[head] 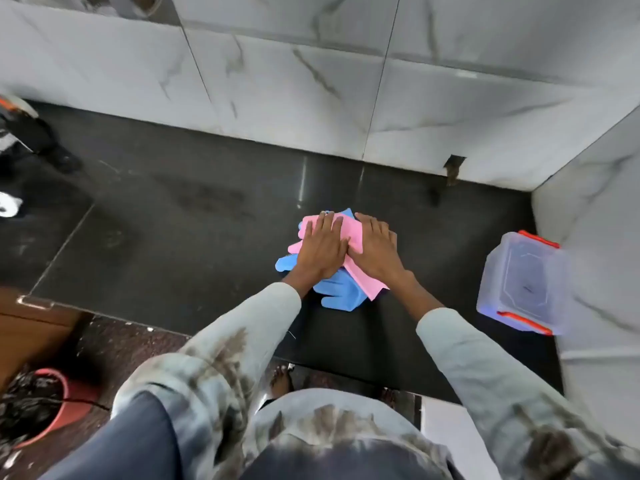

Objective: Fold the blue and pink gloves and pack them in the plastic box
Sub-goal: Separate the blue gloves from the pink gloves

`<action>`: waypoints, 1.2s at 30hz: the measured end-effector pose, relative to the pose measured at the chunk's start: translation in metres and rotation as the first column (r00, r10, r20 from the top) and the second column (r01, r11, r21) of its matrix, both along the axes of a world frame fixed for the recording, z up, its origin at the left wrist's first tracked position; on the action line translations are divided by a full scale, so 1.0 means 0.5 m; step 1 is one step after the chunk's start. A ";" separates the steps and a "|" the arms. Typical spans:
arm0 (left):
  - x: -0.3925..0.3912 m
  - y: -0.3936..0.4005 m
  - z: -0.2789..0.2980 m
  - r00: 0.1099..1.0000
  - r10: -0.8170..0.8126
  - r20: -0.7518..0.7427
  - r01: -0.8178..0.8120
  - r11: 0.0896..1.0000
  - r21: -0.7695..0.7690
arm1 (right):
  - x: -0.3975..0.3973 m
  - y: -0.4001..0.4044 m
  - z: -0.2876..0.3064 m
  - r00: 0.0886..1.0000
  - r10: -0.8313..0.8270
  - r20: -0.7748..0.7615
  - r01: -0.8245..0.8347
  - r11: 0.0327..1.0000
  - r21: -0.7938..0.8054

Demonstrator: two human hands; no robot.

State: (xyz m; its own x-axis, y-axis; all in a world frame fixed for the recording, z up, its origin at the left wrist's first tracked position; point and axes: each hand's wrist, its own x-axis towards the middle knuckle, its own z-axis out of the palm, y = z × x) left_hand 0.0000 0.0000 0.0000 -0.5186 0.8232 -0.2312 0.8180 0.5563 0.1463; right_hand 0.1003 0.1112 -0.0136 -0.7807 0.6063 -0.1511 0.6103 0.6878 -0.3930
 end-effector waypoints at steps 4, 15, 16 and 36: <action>-0.010 -0.019 0.000 1.000 -0.023 0.016 0.023 1.000 0.003 | 0.013 -0.017 -0.014 0.997 0.018 0.076 -0.009 0.993 -0.118; -0.056 -0.062 0.002 0.996 0.075 0.039 -0.080 0.984 0.159 | 0.003 -0.016 -0.012 0.997 0.065 -0.047 -0.066 0.998 -0.019; -0.063 -0.070 0.004 0.992 0.116 0.044 -0.122 0.978 0.170 | -0.002 -0.015 -0.004 0.995 0.026 -0.098 -0.030 0.999 -0.042; -0.078 -0.039 0.035 0.827 0.334 0.452 -0.421 0.901 0.105 | 0.034 -0.001 0.095 0.897 -0.379 -0.227 0.223 0.833 -0.507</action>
State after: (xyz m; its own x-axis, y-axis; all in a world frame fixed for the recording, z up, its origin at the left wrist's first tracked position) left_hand -0.0390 -0.0194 0.0174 -0.6893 0.6327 -0.3530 0.3879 0.7338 0.5578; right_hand 0.1174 0.1106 0.0337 -0.6227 0.7396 -0.2556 0.5514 0.1830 -0.8139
